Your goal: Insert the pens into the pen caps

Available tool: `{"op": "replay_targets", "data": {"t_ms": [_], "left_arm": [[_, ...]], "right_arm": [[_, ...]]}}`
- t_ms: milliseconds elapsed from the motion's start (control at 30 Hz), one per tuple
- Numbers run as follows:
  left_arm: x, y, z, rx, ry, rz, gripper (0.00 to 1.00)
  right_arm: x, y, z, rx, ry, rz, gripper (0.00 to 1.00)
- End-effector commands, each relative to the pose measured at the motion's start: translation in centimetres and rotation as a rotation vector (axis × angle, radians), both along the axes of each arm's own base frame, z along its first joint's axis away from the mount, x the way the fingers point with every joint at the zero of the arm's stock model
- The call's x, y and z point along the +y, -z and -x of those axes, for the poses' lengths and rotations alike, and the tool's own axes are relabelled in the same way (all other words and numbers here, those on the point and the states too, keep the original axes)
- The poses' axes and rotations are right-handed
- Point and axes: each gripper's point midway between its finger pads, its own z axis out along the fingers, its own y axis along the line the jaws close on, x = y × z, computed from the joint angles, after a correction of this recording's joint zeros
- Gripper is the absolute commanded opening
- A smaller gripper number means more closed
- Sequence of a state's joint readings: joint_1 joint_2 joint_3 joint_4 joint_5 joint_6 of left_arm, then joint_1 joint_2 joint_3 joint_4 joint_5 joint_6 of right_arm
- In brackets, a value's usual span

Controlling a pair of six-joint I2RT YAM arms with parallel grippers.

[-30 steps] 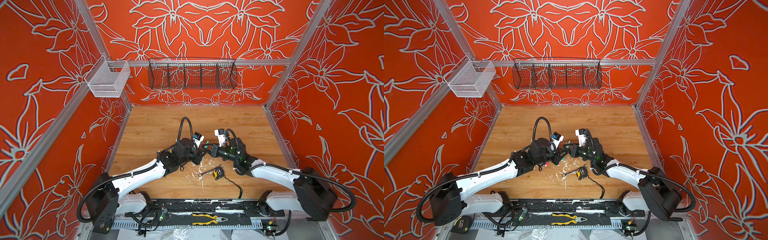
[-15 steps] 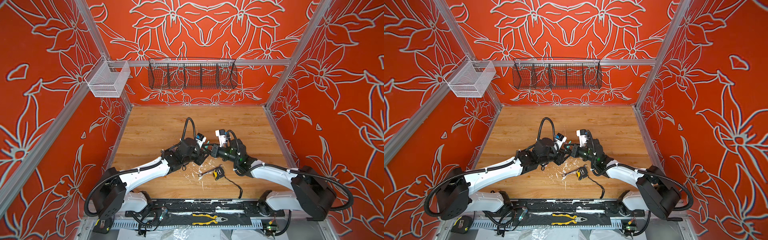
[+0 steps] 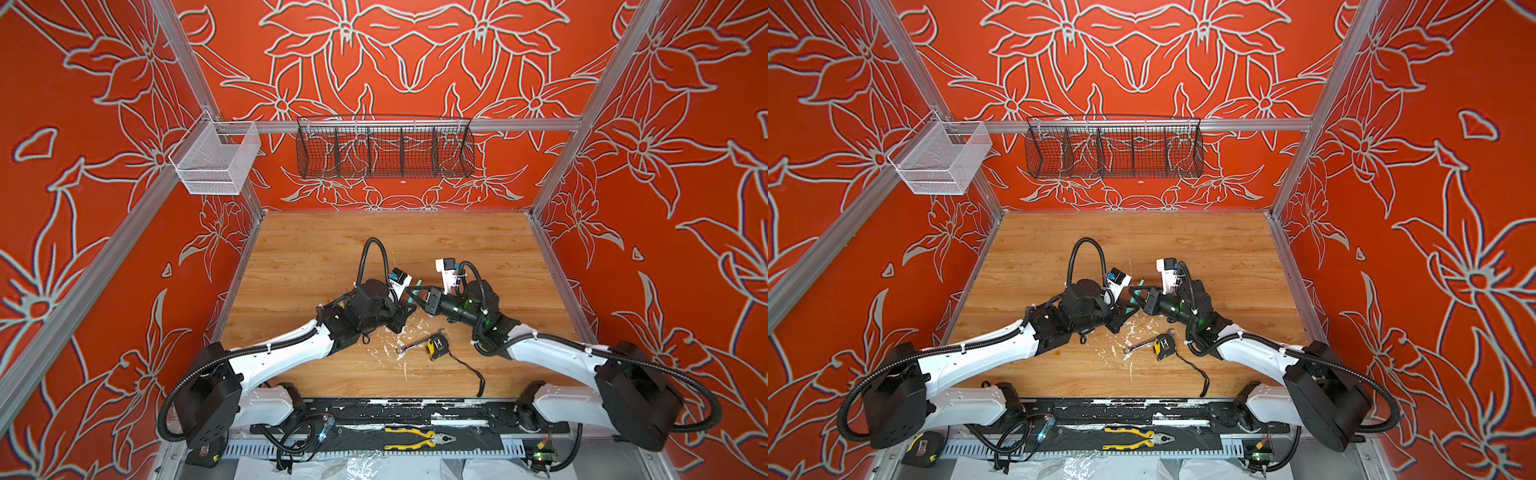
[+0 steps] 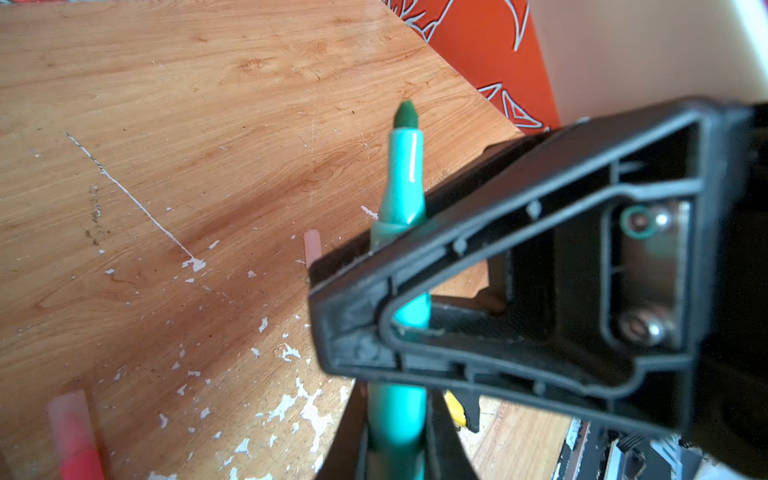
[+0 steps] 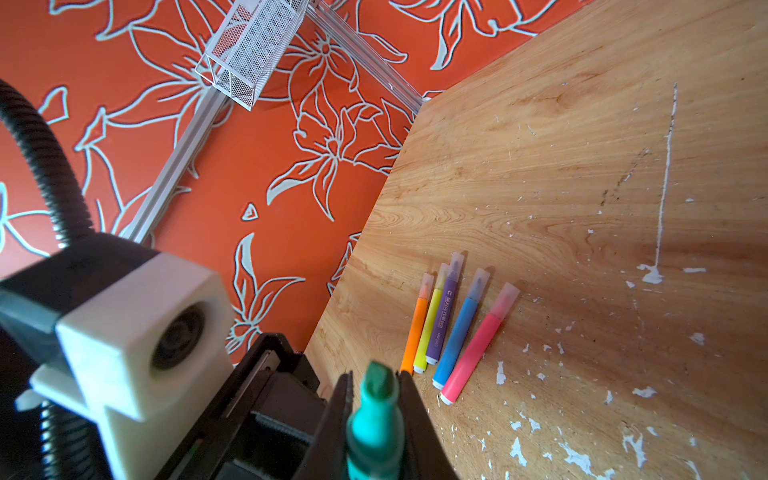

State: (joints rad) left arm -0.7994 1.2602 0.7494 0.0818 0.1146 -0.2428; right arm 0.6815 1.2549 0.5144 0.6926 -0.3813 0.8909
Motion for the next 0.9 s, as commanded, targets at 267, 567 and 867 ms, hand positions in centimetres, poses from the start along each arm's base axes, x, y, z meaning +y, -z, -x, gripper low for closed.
{"op": "replay_targets", "data": {"t_ms": [267,567,867], "left_arm": [[0.1,-1.3,-0.6,-0.056,-0.019,0.024,0.21],[0.6,-1.2,-1.0,-0.052,-0.05,0.003,0.0],[-0.9,-1.0,-0.2,-0.017,0.038,0.023,0.33]], "right_arm": [[0.4,0.7,0.2,0.033,0.001,-0.018,0.0],[0.0,0.4,0.1,0.009,0.018,0.014,0.08],[-0.9,-1.2,0.6,-0.038,0.041,-0.001,0.0]]}}
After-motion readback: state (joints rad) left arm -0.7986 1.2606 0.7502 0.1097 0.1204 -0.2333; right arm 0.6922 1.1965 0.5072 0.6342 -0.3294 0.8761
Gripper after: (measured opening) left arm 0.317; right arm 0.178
